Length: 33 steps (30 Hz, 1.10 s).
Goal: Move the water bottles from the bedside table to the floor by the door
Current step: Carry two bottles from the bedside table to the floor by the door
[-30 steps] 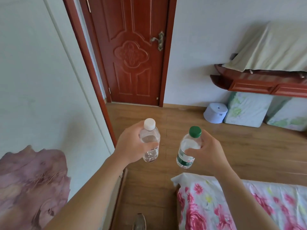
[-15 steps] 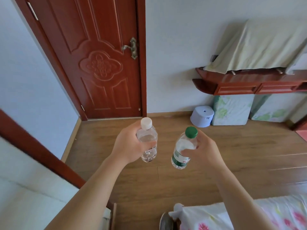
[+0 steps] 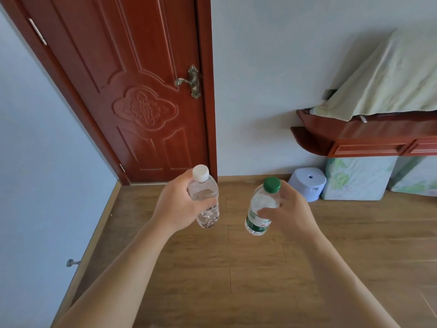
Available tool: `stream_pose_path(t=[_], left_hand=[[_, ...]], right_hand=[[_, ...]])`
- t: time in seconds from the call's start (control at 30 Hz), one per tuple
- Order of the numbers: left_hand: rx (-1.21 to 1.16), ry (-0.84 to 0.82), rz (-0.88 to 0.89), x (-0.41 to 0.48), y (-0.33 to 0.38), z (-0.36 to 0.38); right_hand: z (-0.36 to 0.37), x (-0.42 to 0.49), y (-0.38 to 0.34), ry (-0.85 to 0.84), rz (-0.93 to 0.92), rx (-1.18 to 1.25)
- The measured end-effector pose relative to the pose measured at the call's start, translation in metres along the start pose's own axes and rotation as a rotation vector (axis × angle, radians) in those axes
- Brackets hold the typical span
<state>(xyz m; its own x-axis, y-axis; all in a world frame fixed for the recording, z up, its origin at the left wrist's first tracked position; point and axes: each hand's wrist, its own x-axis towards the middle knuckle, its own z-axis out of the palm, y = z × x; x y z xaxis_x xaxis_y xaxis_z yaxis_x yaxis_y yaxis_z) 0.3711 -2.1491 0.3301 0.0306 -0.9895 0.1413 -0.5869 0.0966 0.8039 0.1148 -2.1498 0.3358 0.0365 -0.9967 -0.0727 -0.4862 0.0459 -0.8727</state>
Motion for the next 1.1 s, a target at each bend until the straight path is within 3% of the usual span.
stream_pose_path(t=[0.73, 1.1], left_hand=[[-0.092, -0.119, 0.057, 0.360, -0.079, 0.042], [0.014, -0.080, -0.088, 0.500, -0.081, 0.111]], right_hand=[[0.014, 0.324, -0.014, 0.140, 0.128, -0.140], [-0.029, 0.509, 0.030, -0.029, 0.120, -0.048]])
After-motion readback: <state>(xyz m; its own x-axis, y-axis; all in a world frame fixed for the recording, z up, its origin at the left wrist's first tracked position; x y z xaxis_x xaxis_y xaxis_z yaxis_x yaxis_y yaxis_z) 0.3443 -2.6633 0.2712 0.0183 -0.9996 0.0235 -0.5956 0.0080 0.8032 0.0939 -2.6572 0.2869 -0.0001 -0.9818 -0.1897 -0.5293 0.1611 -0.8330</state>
